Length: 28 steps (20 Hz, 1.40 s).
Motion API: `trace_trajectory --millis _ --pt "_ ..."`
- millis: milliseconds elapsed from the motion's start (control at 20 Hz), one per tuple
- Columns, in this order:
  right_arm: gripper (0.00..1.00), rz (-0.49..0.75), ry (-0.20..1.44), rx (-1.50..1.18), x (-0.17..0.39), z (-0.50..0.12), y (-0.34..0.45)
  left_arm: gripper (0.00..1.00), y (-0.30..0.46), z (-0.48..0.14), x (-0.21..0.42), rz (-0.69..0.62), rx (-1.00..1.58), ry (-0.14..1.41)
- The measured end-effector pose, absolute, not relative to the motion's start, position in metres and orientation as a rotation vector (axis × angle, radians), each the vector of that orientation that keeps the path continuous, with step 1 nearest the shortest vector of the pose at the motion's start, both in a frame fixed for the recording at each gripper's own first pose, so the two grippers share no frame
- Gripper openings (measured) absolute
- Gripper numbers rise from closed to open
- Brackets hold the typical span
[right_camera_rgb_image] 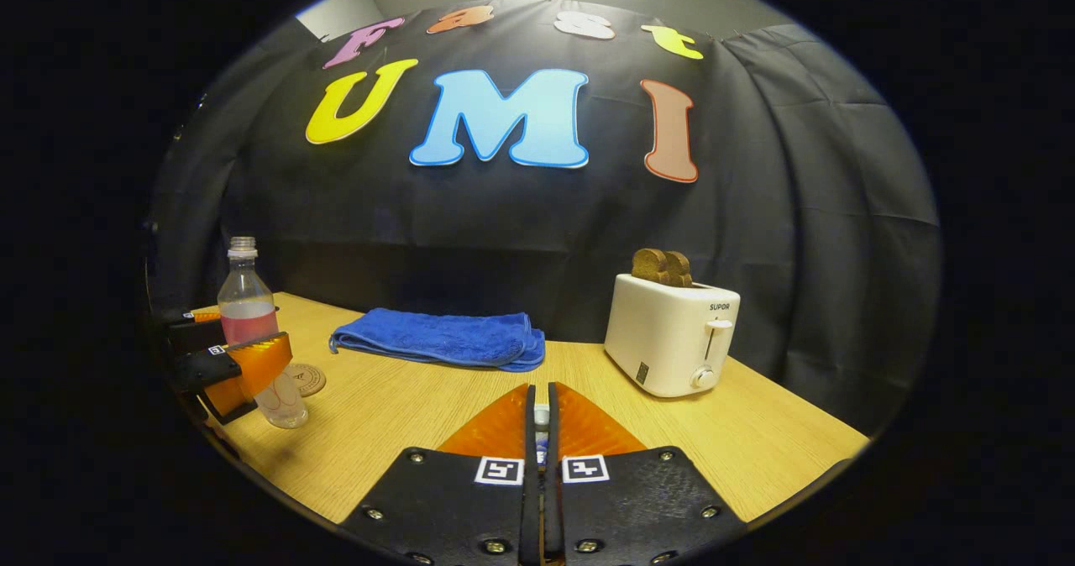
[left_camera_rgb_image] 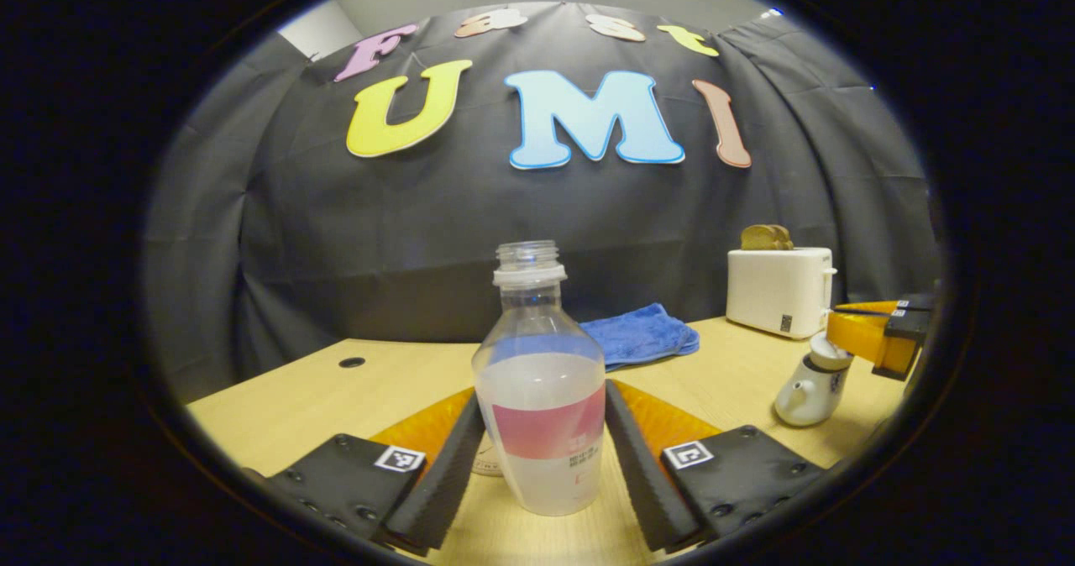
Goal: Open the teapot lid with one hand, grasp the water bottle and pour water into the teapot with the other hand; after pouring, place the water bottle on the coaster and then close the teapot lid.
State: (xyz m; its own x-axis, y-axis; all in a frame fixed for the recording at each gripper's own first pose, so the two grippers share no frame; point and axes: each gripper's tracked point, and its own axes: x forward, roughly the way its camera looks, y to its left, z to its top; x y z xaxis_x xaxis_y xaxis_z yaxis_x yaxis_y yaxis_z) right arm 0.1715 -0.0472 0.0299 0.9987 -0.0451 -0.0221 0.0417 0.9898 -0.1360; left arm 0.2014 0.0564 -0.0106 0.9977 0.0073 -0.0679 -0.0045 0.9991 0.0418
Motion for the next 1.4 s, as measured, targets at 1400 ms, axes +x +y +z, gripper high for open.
trace_trajectory --millis 1400 --pt "0.02 0.101 0.036 -0.041 -0.026 0.013 -0.035 0.87 -0.018 0.014 0.184 -0.115 0.438 0.076"
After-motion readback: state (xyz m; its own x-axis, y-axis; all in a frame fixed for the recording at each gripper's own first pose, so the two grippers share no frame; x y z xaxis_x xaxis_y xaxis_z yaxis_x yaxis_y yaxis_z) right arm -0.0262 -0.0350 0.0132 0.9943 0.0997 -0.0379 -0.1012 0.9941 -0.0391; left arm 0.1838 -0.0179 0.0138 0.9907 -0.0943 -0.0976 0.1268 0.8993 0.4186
